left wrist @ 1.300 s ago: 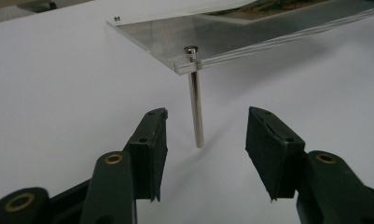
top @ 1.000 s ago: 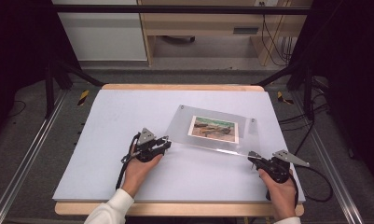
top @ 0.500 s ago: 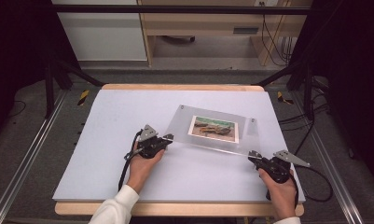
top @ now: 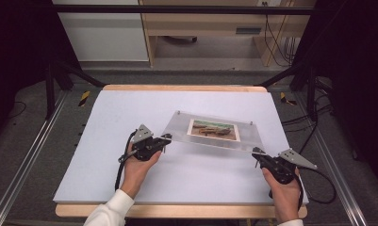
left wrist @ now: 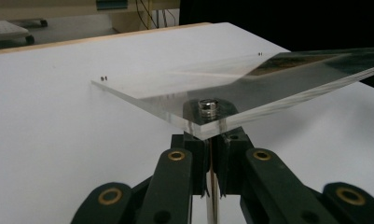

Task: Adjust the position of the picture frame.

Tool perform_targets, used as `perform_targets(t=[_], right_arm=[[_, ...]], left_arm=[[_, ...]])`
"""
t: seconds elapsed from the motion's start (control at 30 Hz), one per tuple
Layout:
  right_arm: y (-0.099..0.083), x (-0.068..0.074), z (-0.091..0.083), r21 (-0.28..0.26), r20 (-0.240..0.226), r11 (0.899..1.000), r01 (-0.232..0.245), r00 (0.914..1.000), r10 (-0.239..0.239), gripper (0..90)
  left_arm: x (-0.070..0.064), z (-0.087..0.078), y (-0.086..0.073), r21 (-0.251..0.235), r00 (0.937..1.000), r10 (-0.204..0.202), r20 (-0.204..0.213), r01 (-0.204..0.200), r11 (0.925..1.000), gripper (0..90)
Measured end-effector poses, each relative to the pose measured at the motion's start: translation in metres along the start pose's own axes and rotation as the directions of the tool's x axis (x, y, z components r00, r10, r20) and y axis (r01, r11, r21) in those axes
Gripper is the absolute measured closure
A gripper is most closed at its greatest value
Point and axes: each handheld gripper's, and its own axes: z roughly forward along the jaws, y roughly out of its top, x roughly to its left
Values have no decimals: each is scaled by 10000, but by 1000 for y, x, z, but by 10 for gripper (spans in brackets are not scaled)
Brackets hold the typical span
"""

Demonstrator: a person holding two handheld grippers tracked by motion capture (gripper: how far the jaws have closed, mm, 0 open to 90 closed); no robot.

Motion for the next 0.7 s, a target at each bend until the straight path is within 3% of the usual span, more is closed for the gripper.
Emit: perform_targets(t=[0.33, 0.53, 0.7], right_arm=[[25, 29, 32, 111, -731, 9986, 523, 9960, -514, 852], [38, 45, 59, 84, -1170, 9965, 831, 9898, -815, 851], [43, 53, 81, 65, -1359, 9963, 855, 9872, -839, 851]], left_arm=[[15, -57, 2, -713, 9958, -38, -918, -27, 9975, 827], [28, -76, 3, -1055, 9903, -124, -1385, -23, 9944, 826], [43, -79, 1, -1227, 9854, -140, -1698, -71, 9924, 825]])
